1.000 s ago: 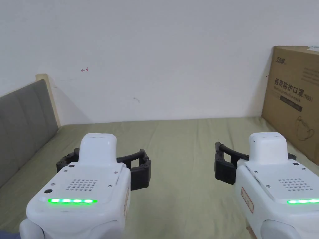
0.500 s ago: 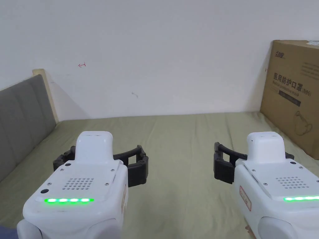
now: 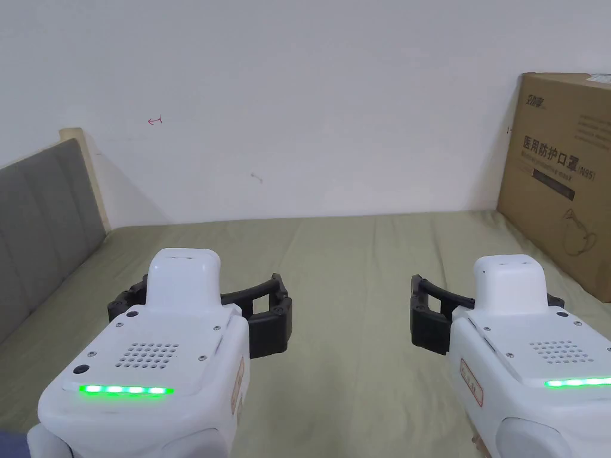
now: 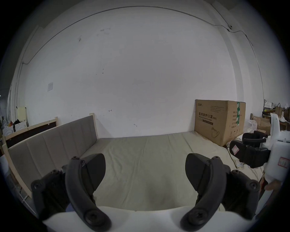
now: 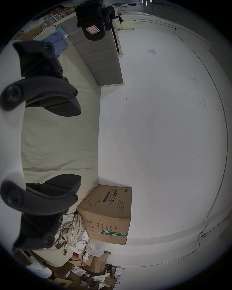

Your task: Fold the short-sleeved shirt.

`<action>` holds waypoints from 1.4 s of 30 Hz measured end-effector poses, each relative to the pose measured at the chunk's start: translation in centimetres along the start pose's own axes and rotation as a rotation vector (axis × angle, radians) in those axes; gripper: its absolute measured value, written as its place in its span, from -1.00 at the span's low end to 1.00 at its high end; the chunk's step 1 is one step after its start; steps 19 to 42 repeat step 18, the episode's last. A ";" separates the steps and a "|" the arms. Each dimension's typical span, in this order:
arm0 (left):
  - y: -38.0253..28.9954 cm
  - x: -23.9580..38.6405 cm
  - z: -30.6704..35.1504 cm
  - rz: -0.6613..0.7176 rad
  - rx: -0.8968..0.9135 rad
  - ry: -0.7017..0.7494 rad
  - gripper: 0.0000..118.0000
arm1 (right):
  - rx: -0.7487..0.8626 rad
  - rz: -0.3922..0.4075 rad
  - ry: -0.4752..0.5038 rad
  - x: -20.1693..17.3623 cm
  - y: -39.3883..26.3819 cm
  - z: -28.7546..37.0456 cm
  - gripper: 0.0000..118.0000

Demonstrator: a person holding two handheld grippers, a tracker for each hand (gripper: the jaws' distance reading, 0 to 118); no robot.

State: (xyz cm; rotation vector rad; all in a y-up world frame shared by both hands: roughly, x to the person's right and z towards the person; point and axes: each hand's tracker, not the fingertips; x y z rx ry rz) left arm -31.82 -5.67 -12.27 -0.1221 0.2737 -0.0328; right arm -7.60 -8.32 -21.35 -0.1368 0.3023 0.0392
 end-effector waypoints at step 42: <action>-0.6 -0.1 -0.3 -0.025 -0.028 0.103 0.80 | -0.010 -0.003 -0.002 0.1 -0.3 -0.2 0.41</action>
